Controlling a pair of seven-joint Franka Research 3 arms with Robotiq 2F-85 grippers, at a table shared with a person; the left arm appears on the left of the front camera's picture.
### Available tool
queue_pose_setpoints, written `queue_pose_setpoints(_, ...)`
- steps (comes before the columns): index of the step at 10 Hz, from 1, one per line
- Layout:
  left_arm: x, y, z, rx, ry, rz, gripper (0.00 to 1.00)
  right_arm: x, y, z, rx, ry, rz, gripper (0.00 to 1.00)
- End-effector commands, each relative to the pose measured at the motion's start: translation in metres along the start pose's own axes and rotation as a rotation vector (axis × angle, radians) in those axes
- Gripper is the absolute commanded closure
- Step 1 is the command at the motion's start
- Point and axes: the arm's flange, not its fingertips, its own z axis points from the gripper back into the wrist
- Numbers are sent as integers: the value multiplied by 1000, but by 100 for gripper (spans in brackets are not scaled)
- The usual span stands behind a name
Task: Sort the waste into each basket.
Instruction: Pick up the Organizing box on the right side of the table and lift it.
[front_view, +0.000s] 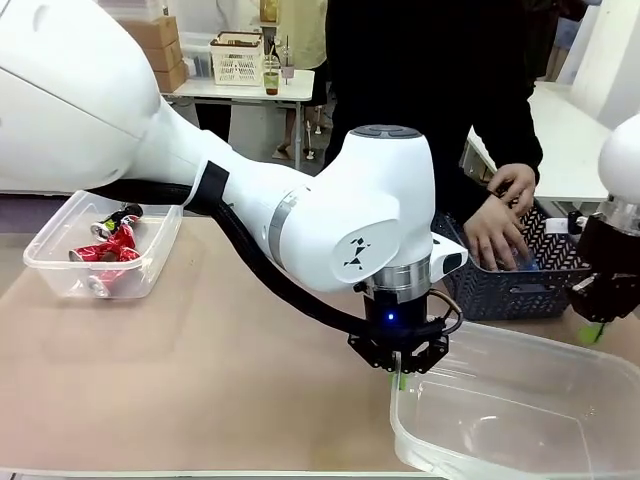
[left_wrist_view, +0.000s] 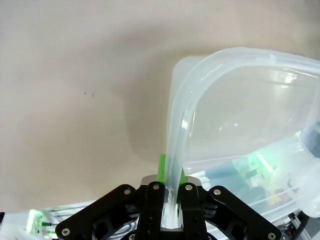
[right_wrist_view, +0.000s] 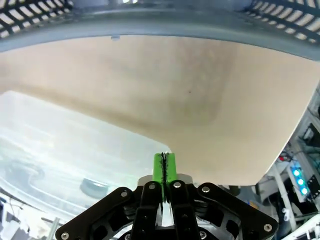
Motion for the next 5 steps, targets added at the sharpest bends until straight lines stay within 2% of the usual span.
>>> queue_pose_setpoints(1,-4,14,3,-5,-29,31,100,-142,0,-94,59,-144,-126,42)
queue_pose_setpoints(2,-3,18,4,-14,-35,44,100,-147,-9,-77,99,-202,-157,42)
queue_pose_setpoints(3,-3,24,7,-21,-43,69,100,-152,-18,-63,113,-245,-212,0)
queue_pose_setpoints(4,-2,33,11,-34,-59,116,100,-161,-26,-51,150,-247,-243,29)
queue_pose_setpoints(5,-1,40,14,-56,-75,154,100,-164,-29,-49,160,-231,-255,0)
